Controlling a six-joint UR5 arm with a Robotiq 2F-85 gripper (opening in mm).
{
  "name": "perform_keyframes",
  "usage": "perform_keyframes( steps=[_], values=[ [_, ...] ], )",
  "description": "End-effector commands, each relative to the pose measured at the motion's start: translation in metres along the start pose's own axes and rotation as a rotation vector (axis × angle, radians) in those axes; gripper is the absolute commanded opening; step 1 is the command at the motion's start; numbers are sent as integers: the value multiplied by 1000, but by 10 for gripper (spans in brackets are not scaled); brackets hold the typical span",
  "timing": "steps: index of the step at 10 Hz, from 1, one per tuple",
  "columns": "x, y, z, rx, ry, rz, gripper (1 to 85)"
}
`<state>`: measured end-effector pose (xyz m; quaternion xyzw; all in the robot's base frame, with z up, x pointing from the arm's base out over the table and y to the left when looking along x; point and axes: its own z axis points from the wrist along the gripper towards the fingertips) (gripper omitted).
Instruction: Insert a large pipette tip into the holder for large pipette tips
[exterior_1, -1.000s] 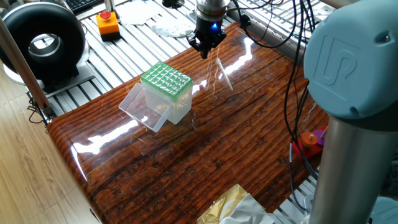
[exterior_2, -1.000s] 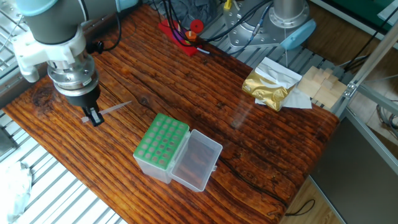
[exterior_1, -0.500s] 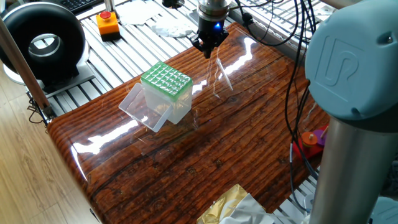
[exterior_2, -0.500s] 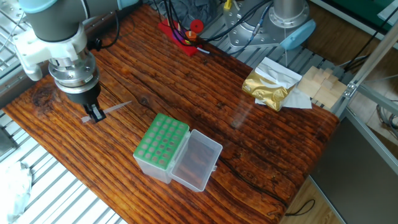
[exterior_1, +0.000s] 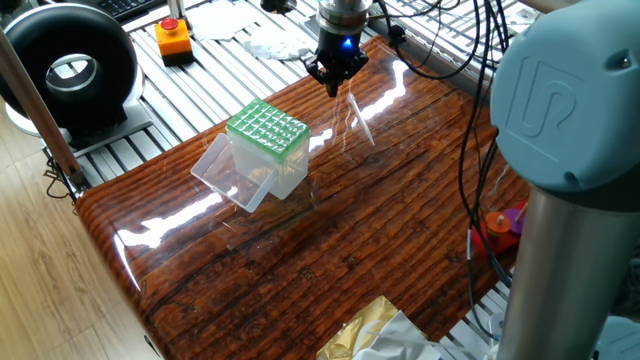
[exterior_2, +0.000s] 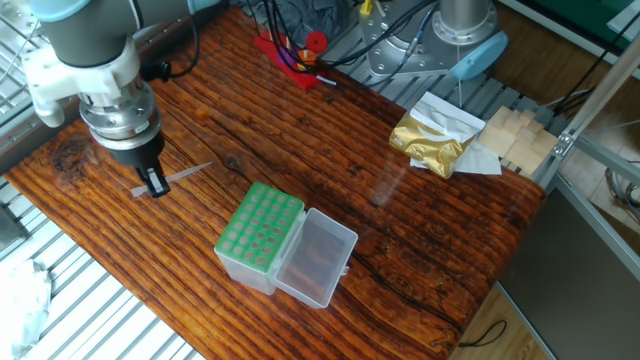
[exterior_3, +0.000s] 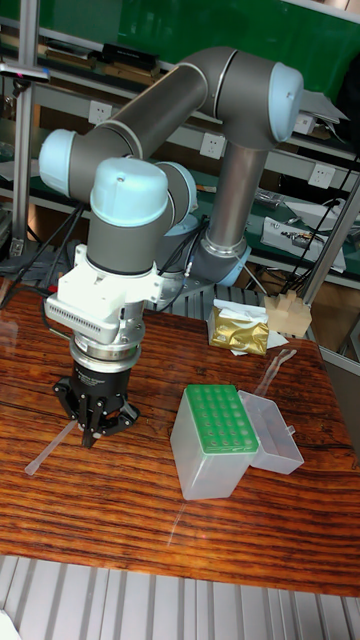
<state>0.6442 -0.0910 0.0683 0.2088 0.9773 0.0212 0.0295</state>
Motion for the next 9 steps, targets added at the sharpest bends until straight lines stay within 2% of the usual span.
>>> perform_keyframes(
  steps=[1, 3, 6, 8, 9],
  values=[
    [7, 1, -1, -9, 28, 55, 10],
    [1, -16, -2, 57, 4, 16, 10],
    [-4, -29, 0, 68, 17, 12, 10],
    [-13, -45, 9, 65, 11, -19, 10],
    [-13, -48, 12, 43, 15, -19, 10]
  ],
)
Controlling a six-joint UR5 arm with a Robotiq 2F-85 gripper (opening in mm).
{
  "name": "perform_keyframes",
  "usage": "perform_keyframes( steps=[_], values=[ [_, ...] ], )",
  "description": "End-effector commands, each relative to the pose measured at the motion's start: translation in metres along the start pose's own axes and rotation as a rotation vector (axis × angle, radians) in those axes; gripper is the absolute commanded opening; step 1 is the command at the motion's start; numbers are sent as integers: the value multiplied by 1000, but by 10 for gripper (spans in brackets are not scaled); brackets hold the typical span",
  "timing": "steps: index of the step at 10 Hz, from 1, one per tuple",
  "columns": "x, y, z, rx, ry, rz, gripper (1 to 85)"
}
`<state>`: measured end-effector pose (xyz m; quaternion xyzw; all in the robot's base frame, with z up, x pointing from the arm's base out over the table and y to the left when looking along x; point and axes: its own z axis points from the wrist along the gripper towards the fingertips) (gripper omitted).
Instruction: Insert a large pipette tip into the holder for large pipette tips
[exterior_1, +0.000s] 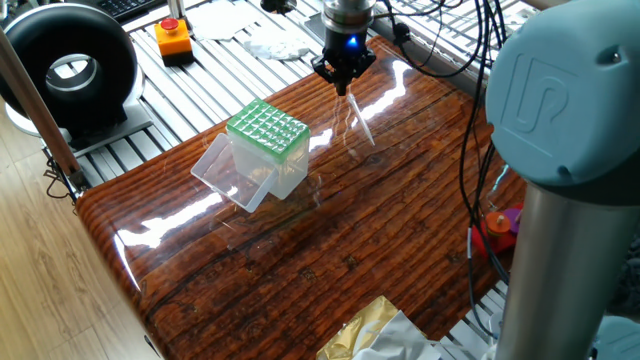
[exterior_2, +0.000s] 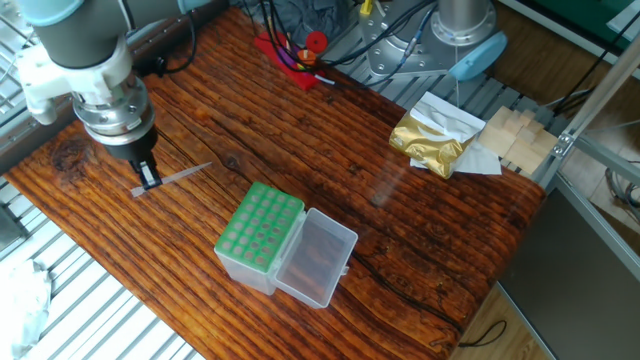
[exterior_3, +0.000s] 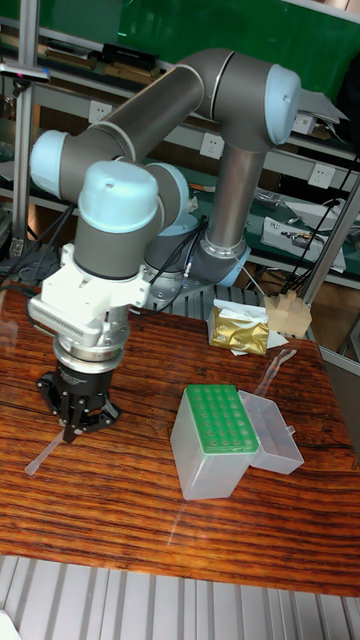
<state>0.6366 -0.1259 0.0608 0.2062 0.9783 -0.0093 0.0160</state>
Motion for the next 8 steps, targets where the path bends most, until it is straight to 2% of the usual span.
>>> perform_keyframes(
  steps=[1, 3, 4, 5, 6, 8],
  values=[
    [0, -8, 7, -44, 26, 8, 10],
    [-12, -14, 7, -58, 3, -10, 10],
    [-10, -16, 7, -55, 10, -13, 10],
    [-13, -22, 9, -34, 0, -31, 10],
    [-15, -21, 10, -37, -4, -35, 10],
    [-19, -15, 11, -58, -22, -42, 83]
  ],
)
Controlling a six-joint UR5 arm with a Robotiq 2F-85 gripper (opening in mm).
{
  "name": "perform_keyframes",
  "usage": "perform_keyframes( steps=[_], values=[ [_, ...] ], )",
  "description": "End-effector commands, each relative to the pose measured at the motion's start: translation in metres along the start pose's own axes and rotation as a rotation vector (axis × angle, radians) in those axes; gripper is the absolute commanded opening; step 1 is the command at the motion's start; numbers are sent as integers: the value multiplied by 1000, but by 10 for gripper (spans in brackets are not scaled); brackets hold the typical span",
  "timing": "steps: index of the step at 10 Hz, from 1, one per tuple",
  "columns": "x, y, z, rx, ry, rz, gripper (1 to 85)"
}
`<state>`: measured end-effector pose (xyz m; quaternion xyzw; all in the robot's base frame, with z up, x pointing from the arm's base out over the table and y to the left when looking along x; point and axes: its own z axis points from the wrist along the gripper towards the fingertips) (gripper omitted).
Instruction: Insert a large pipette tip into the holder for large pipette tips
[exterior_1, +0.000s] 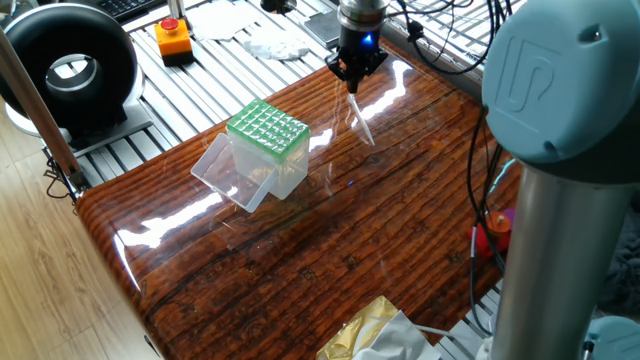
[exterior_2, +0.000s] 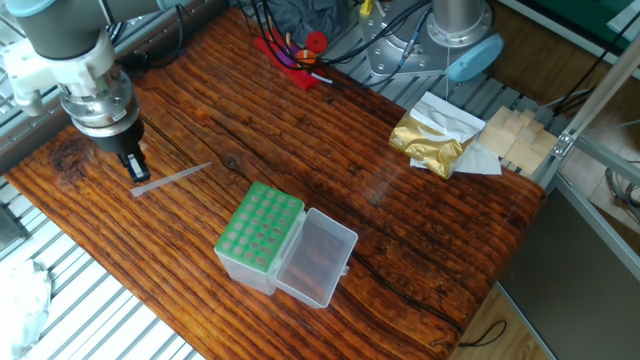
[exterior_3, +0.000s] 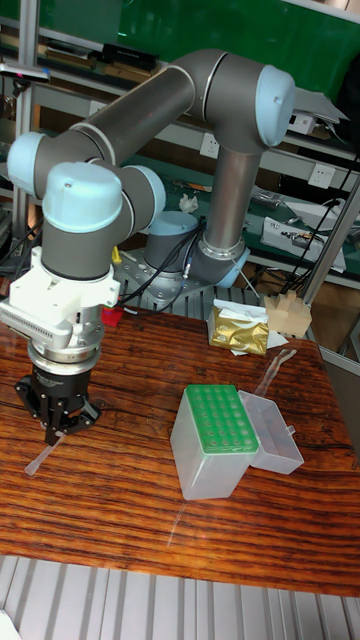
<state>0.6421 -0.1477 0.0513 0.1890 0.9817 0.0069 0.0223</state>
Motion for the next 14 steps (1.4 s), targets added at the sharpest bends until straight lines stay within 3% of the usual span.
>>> perform_keyframes(
  steps=[1, 4, 7, 9, 11, 12, 14],
  values=[
    [-4, 6, 1, -37, -9, -9, 120],
    [-11, 7, 3, -56, -30, -32, 227],
    [-13, -8, 12, -55, -39, -62, 260],
    [-4, -14, 13, -53, -1, -51, 250],
    [21, -17, 13, -54, 94, -19, 250],
    [24, -18, 13, -52, 103, -17, 253],
    [16, -6, 17, -87, 77, -1, 253]
  ],
)
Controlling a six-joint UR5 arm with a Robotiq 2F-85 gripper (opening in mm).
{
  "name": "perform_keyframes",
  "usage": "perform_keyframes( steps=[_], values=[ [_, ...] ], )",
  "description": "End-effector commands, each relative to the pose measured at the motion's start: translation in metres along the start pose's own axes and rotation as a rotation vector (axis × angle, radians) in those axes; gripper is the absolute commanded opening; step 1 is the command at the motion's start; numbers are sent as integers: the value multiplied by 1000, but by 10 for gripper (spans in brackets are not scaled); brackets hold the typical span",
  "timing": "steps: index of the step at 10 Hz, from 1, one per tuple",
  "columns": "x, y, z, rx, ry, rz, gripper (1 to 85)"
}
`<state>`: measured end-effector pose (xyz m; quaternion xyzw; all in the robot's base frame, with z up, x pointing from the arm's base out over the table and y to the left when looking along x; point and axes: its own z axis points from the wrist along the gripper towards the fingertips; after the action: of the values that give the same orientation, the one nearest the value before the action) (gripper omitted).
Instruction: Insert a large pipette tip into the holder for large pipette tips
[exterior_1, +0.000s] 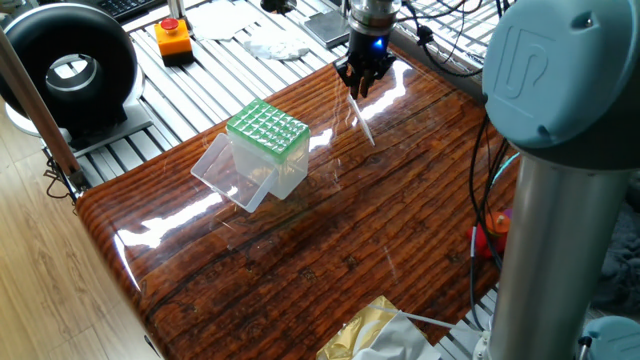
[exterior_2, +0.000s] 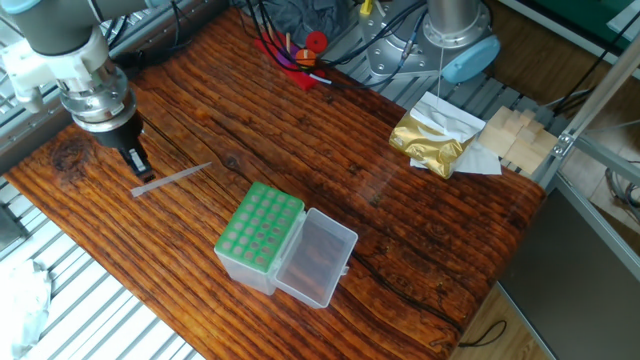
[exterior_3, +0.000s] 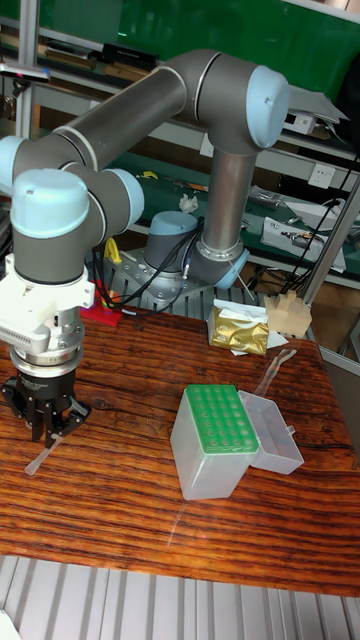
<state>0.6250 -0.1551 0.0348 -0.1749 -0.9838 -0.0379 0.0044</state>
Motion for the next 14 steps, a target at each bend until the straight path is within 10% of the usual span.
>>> perform_keyframes(
  steps=[1, 14],
  values=[
    [-4, 13, 7, -40, -11, 27, 250],
    [-13, 3, 19, -69, -61, -5, 207]
  ],
)
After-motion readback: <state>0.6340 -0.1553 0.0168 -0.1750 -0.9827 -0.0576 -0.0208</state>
